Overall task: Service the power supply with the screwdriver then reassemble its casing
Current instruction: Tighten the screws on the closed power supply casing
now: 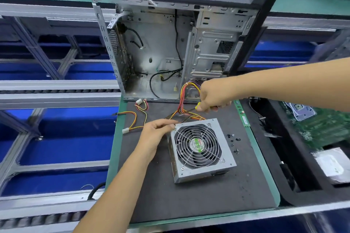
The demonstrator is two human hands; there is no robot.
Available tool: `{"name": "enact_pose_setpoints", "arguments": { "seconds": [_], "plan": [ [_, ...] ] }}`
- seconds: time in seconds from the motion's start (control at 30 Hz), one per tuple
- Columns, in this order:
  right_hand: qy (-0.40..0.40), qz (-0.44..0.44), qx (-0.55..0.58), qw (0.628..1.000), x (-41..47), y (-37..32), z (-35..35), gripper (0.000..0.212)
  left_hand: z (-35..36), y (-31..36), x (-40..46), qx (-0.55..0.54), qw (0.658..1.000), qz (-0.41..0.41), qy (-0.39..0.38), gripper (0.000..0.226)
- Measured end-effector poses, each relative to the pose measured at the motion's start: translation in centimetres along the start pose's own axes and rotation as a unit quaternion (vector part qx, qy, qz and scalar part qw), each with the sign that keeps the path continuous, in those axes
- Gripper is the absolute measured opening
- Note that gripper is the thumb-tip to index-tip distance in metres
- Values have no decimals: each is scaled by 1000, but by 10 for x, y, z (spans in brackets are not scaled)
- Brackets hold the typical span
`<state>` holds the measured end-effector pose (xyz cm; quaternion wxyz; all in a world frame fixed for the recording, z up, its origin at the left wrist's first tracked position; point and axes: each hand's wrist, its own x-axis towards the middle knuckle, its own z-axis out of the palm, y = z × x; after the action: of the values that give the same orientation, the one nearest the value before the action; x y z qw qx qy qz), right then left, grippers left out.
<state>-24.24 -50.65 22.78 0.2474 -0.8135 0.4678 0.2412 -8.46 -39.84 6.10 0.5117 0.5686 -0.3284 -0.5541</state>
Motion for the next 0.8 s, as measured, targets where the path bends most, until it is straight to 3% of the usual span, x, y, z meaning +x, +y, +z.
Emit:
{"name": "enact_pose_setpoints", "arguments": {
  "seconds": [0.13,0.2,0.33,0.43,0.53,0.63,0.8],
  "plan": [
    [58,10,87,994,-17,61,20,34,6,-1,-6,-10,999,-4,36,15],
    [82,25,108,990,-20,94,43,24,5,0,-7,97,993,59,44,15],
    [146,48,98,983,-11,149,90,25,21,16,1,352,920,170,34,13],
    [180,56,144,971,4,172,123,18,56,27,6,468,860,201,-36,16],
    [207,38,200,957,19,183,145,18,86,28,6,483,849,204,-60,20],
    [202,-6,252,946,28,190,159,11,96,21,4,472,855,212,-17,23],
    [208,-39,207,955,35,199,175,8,94,13,-6,483,839,249,-28,27]
  ]
}}
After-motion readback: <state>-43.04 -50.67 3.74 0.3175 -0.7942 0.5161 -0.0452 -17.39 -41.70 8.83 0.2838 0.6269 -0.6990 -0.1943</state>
